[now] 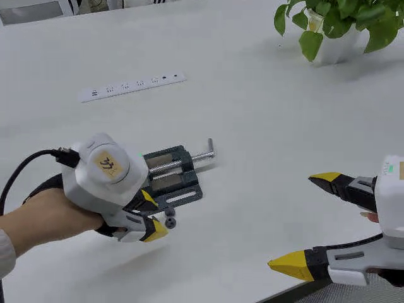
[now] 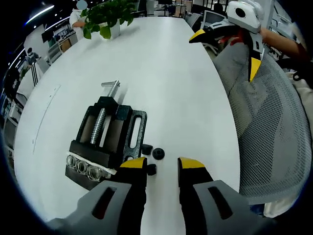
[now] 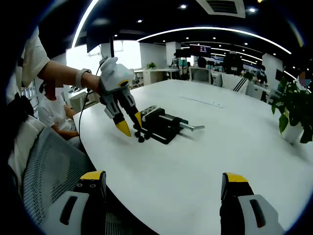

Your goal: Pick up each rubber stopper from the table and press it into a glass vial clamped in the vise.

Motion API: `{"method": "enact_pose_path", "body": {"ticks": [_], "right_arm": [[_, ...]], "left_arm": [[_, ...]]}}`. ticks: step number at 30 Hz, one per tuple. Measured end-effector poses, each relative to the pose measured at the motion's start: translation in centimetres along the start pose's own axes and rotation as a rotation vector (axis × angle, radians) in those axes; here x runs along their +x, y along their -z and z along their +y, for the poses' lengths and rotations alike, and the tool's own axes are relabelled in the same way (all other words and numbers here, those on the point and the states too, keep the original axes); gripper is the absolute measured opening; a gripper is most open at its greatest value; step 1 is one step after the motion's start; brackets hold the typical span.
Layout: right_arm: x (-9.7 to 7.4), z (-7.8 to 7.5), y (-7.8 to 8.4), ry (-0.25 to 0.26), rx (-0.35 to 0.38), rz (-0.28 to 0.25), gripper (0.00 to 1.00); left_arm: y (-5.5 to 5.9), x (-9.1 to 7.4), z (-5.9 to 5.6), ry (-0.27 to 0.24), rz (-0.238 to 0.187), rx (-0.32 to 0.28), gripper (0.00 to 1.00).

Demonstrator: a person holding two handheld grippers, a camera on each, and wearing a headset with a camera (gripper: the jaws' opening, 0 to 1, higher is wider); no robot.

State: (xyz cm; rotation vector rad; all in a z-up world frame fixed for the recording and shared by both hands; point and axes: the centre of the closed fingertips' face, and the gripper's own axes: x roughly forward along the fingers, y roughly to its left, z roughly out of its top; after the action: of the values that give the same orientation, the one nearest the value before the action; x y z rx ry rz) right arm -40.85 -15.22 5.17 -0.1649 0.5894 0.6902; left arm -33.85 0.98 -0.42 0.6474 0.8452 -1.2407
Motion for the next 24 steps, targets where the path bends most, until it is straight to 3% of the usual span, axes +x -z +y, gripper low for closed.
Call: {"method": "enact_pose_path", "body": {"ticks": [4, 10, 24], "right_arm": [[-0.1, 0.0, 0.0, 0.002, 0.003, -0.001, 0.97], [-0.3, -0.1, 0.2, 0.003, 0.012, -0.008, 0.97], [-0.4, -0.3, 0.3, 0.003, 0.019, -0.011, 0.97]], "left_arm": [[-0.1, 0.6, -0.3, -0.006, 0.018, 0.012, 0.18], [-0.1, 1.4, 0.3, -0.02, 0.027, 0.006, 0.14], [-0.2, 2.1, 0.4, -0.013, 0.06, 0.004, 0.05]]}}
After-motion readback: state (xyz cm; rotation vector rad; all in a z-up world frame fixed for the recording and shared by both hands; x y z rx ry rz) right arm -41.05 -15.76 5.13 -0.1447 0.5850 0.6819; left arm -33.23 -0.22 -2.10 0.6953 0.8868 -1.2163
